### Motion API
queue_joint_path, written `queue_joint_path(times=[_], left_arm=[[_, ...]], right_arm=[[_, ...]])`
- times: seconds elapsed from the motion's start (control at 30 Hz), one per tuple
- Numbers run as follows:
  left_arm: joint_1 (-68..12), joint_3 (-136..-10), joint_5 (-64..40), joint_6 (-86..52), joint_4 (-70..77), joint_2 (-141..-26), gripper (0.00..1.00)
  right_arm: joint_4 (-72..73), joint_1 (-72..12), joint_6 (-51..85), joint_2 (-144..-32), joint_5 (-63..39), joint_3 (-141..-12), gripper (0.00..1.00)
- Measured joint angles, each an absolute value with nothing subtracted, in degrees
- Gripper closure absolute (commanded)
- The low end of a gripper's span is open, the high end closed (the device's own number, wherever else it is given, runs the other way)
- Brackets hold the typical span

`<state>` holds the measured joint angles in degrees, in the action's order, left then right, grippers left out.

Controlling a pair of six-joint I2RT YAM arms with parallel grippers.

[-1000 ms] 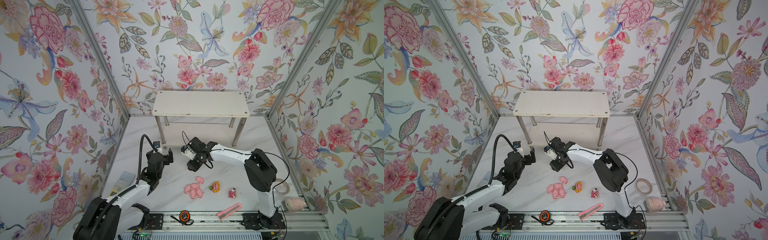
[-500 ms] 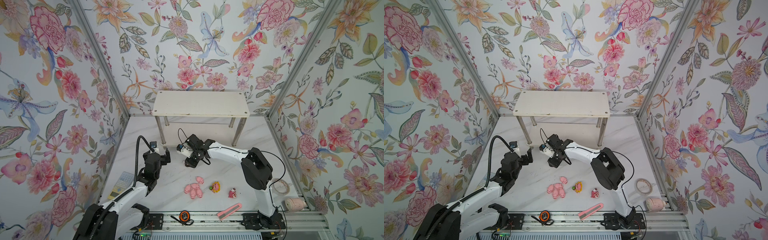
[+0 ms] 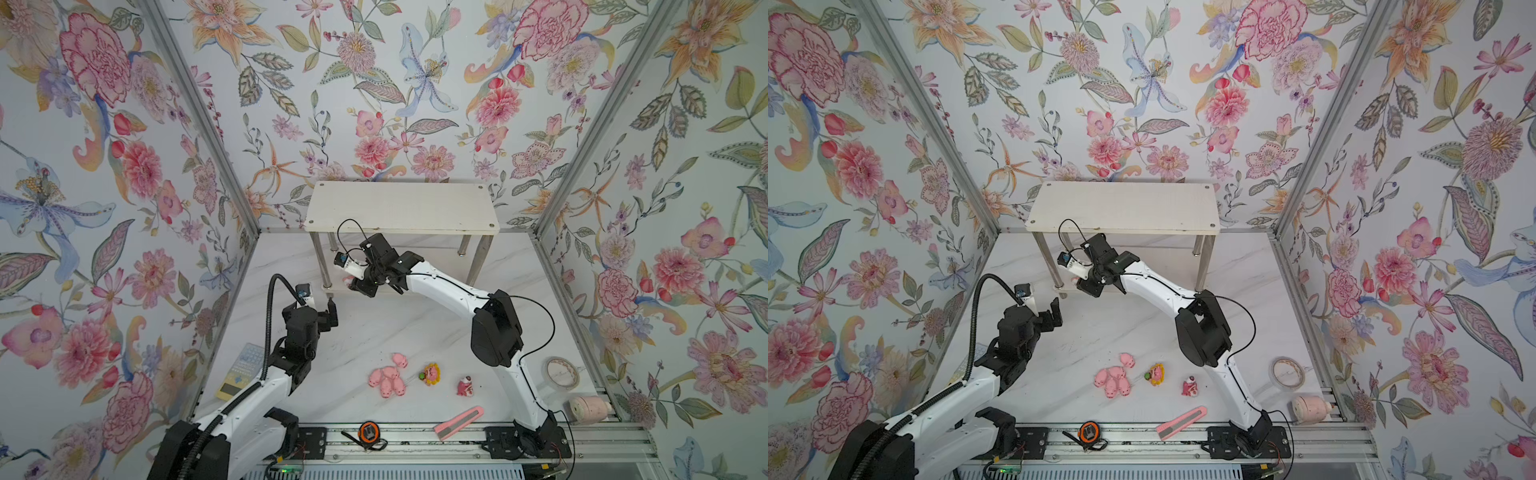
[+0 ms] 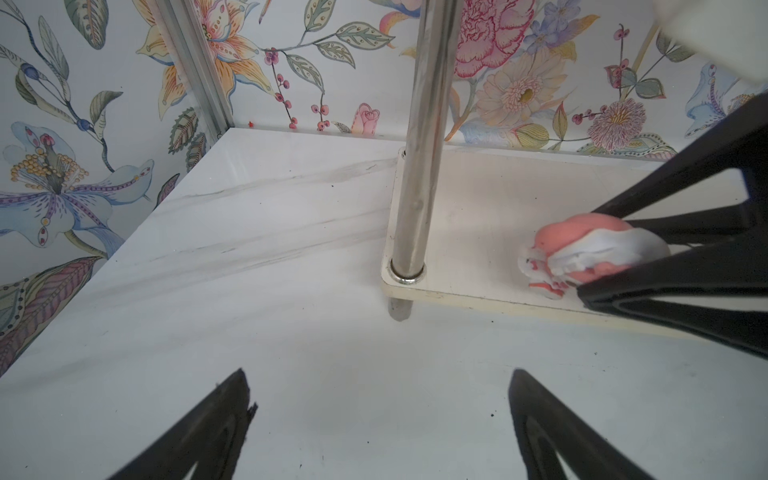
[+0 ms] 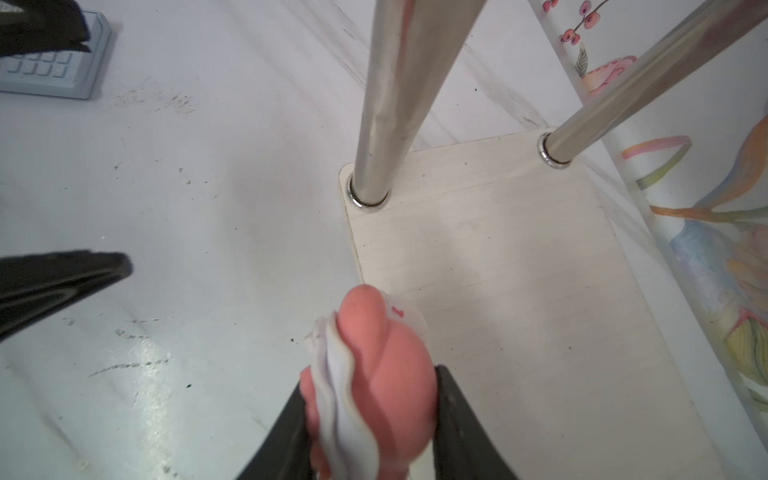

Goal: Organize plastic toys on shelves
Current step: Place the plastic toy on the shelf.

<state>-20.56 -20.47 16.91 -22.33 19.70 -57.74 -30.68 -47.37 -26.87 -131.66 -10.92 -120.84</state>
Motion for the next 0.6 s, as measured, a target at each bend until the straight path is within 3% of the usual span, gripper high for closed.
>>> queue_joint_path(times=[0.6], left_arm=[[-20.51, -20.56, 16.91, -22.37, 19.07, -61.25, 0.02]], right_arm=[[-31.51, -45.12, -27.66, -138.65, -14.06, -128.27, 0.66]])
